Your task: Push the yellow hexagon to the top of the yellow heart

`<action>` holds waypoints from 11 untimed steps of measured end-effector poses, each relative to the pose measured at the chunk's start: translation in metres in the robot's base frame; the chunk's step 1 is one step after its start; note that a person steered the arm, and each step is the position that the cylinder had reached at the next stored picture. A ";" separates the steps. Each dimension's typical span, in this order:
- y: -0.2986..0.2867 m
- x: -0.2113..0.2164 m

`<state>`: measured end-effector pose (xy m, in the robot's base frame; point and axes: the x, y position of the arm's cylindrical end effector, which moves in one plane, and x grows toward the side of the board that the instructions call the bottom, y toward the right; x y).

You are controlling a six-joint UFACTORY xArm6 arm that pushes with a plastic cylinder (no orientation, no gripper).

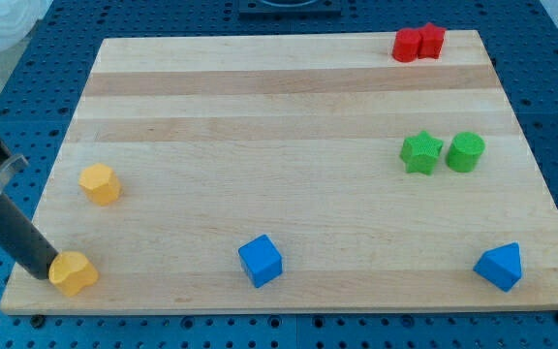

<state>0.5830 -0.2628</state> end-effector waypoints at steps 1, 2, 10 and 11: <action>-0.019 -0.039; -0.041 -0.083; 0.039 -0.067; 0.039 -0.080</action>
